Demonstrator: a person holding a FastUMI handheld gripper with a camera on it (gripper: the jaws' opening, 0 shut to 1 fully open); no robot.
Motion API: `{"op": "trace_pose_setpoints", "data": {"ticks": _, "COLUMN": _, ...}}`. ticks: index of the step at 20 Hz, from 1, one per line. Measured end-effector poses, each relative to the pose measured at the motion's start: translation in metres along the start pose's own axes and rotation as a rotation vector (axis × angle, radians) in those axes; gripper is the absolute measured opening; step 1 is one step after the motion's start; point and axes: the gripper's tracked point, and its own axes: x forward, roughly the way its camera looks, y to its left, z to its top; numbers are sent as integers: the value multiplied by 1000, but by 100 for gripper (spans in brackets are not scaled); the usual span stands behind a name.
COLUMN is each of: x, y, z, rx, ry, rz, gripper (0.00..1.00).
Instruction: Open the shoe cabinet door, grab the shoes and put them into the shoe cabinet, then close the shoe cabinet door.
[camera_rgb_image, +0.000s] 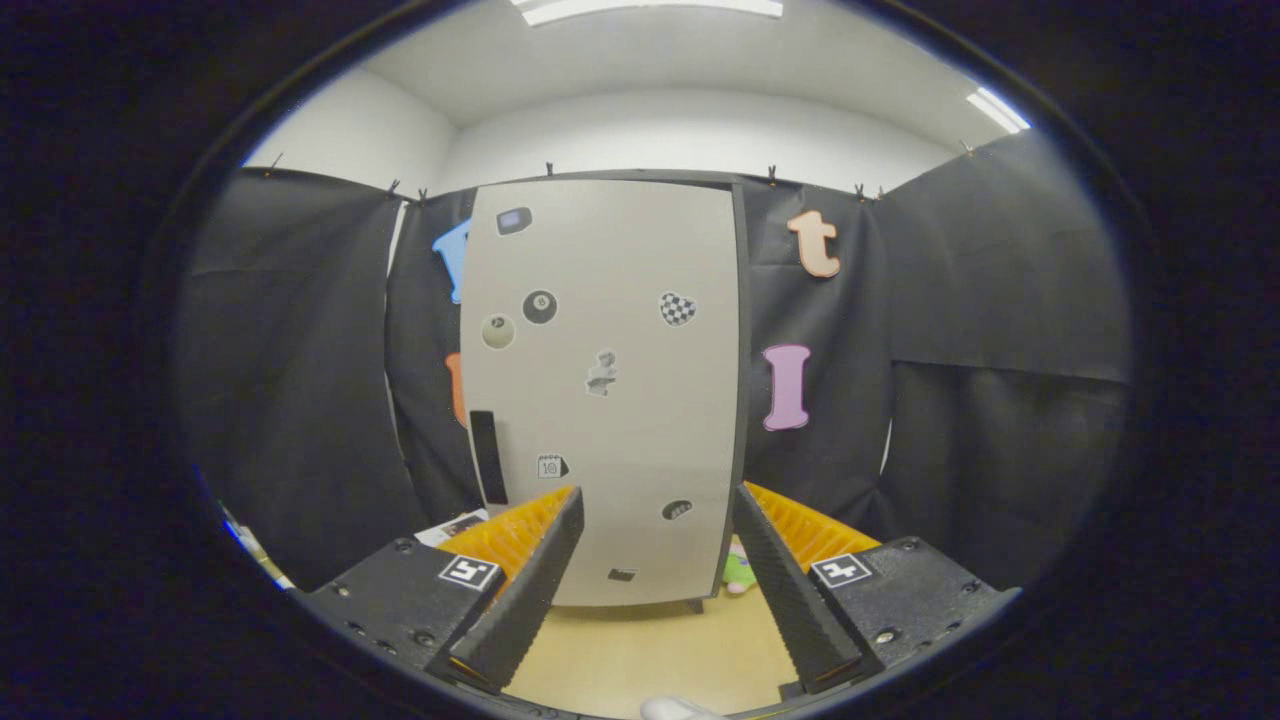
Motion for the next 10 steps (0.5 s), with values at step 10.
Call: {"op": "trace_pose_setpoints", "data": {"ticks": 10, "x": 0, "y": 1, "z": -3, "rx": -5, "ry": 9, "rz": 2, "gripper": 98}}
